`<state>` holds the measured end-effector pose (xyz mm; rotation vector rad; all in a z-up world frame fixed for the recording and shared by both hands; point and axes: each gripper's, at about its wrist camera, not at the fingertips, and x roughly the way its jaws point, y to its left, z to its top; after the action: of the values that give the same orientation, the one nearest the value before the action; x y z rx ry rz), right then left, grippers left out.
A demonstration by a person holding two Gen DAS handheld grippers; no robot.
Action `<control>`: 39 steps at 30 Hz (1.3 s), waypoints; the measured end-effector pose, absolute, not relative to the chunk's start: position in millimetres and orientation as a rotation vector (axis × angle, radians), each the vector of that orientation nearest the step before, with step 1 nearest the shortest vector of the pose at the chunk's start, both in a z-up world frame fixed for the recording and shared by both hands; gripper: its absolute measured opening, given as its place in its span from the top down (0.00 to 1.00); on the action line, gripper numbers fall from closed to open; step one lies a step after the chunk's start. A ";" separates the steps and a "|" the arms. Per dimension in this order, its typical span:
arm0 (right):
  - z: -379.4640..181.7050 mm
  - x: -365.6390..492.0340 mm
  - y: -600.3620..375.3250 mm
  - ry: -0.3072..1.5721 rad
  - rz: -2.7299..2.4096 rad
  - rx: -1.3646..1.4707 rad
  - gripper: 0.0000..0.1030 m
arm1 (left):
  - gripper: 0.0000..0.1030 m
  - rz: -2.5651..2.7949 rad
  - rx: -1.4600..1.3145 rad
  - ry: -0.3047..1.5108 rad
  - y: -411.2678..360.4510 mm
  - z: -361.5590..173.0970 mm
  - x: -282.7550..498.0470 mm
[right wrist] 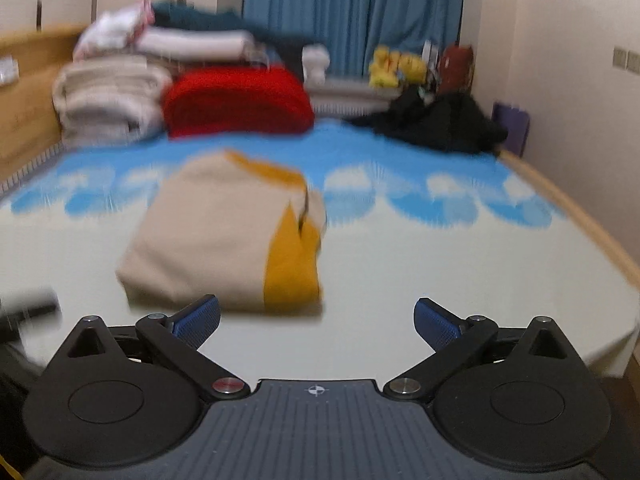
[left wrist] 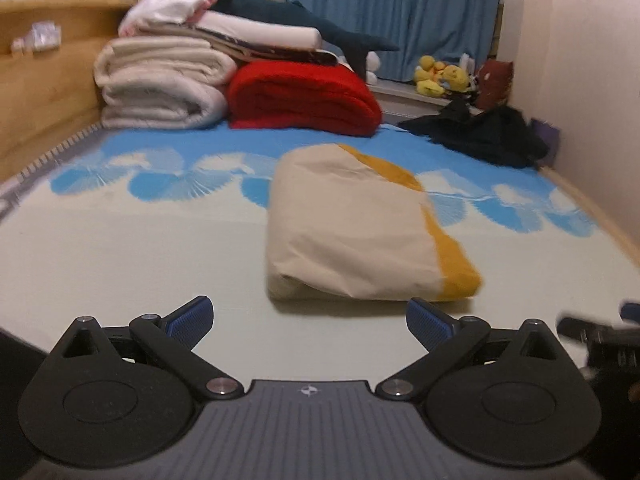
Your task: Fold large clothes
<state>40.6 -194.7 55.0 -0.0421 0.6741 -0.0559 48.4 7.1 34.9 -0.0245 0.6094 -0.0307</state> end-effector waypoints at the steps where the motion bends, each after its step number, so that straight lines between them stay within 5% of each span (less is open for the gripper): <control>1: 45.1 43.6 -192.9 0.711 -0.048 -0.041 0.01 | 0.00 -0.020 -0.014 0.612 7.1 33.0 52.0; 39: 31.9 52.7 -188.0 0.705 -0.053 -0.062 0.01 | 0.00 -0.087 -0.004 0.632 -0.6 19.7 65.6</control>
<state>52.7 -188.0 31.9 -0.0619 0.7045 -0.0527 65.6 -0.6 19.7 -0.0044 0.6317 -0.0868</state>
